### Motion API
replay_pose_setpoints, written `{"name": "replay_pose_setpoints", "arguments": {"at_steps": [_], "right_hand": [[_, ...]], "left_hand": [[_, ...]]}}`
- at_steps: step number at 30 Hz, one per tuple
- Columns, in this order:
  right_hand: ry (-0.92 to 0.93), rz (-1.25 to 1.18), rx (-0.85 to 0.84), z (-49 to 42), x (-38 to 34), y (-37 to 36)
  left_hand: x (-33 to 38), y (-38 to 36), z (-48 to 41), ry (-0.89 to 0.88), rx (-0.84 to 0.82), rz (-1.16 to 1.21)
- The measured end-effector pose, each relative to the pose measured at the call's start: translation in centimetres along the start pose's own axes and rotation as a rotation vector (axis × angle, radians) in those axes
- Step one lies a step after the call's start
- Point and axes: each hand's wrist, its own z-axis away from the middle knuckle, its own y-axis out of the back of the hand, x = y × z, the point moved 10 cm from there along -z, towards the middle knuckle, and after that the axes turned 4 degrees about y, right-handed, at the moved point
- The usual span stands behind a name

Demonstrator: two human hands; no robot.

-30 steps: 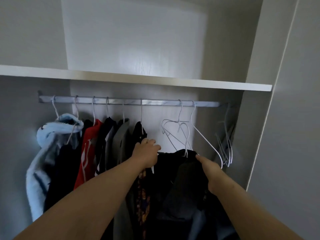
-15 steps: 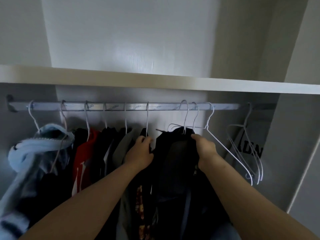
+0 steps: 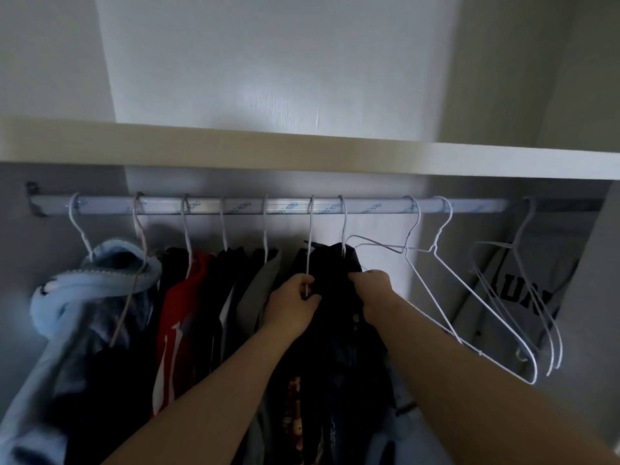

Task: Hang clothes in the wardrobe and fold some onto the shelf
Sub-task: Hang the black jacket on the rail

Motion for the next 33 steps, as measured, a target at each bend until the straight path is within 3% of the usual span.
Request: {"name": "replay_pose_setpoints", "arguments": {"at_steps": [6, 12, 21, 26, 33], "right_hand": [[0.118, 0.037, 0.034, 1.5, 0.2, -0.1], [0.179, 0.039, 0.038, 4.9, 1.7, 0.2], [0.065, -0.026, -0.022, 12.8, 7.2, 4.5], [-0.011, 0.0, -0.121, 19.9, 11.9, 7.8], [-0.222, -0.034, -0.211, 33.8, 21.4, 15.1]], "left_hand": [[-0.3, -0.4, 1.6, 0.047, 0.003, 0.096], [-0.5, 0.0, 4.7, 0.083, 0.107, 0.17], [-2.0, -1.1, 14.2, 0.243, 0.166, 0.27], [-3.5, -4.5, 23.6, 0.44, 0.122, 0.394], [-3.9, -10.3, 40.9, 0.58, 0.036, 0.378]]}}
